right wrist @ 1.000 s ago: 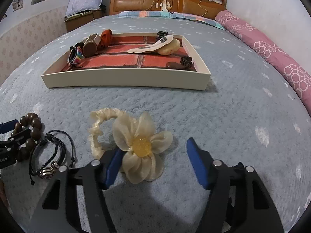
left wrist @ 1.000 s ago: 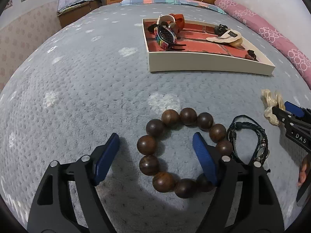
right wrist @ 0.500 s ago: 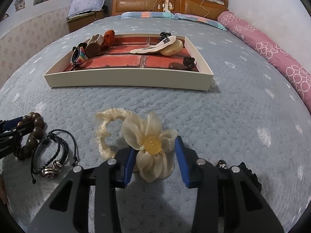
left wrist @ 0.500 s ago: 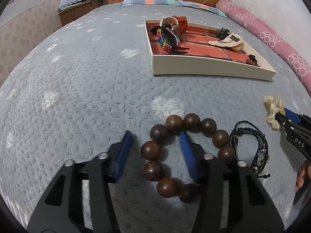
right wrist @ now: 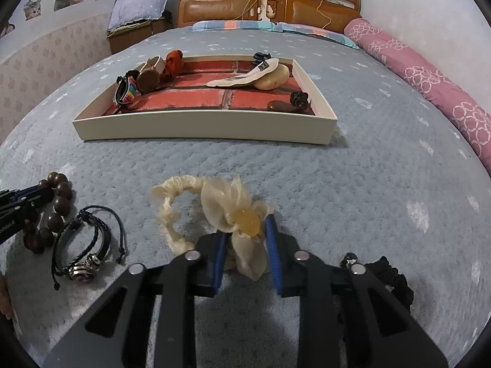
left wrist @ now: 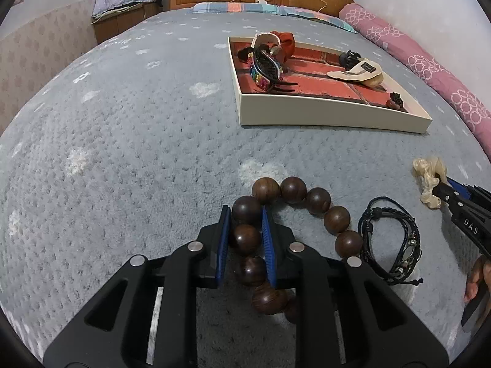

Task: Organize jewelry
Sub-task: 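Close left tool on the bead bracelet while right tool grips the flower scrunchie, then carry bead bracelet and flower scrunchie into the tray and open both tools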

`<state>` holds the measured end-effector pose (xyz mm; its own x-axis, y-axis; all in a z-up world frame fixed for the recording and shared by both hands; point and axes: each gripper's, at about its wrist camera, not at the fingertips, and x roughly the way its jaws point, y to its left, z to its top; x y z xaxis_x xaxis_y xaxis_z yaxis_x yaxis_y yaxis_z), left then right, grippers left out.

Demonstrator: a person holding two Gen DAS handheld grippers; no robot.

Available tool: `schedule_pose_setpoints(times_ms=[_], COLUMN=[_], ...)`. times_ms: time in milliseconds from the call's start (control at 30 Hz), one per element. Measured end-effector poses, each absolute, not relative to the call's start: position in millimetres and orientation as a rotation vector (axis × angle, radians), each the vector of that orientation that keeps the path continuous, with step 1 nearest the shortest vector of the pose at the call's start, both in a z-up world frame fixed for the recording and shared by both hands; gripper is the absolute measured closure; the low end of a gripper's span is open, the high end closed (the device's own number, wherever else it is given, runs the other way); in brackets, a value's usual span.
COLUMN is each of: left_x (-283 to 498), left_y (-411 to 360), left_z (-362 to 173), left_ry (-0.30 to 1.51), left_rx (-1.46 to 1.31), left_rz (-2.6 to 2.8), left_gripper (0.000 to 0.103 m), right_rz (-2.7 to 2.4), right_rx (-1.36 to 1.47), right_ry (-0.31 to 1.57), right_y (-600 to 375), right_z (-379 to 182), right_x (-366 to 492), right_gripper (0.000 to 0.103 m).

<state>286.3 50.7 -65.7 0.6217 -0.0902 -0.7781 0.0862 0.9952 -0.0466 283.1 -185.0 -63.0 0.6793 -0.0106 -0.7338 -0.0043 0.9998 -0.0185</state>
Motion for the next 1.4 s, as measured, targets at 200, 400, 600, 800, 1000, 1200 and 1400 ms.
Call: schedule_pose_setpoints(times_ms=[200, 400, 600, 800, 1000, 1200, 1400], left_x=[281.4, 276.0, 269.9, 263.2, 260.4, 275.0, 301.0], left_y=[50.1, 47.3, 44.6, 36.8, 22.0, 10.1, -4.2], left_z=[-58.6, -51.6, -42.4, -23.1, -6.0, 14.6, 34.2], left_ry=[0.853, 0.816, 0.775, 0.706, 0.647, 0.614, 0.581], left_rx=[0.0, 0.017, 0.027, 0.053, 0.1, 0.102, 0.075], left_rz=[-0.095, -0.09, -0.092, -0.113, -0.133, -0.157, -0.19], left_gripper=[0.085, 0.085, 0.085, 0.085, 0.085, 0.085, 0.085], right_rz=[0.001, 0.002, -0.001, 0.007, 0.021, 0.019, 0.018], right_rx=[-0.008, -0.004, -0.002, -0.013, -0.044, -0.021, -0.033], right_ry=[0.809, 0.796, 0.757, 0.716, 0.687, 0.652, 0.612], right_y=[-186.5, -187.5, -188.0, -185.7, -181.8, -190.7, -194.4], right_z=[-60.2, -57.7, -49.9, -40.6, -30.0, -11.1, 9.7], right_x=[281.5, 279.7, 273.8, 271.4, 274.7, 288.3, 312.1], right_gripper=[0.083, 0.084, 0.084, 0.084, 0.084, 0.084, 0.084])
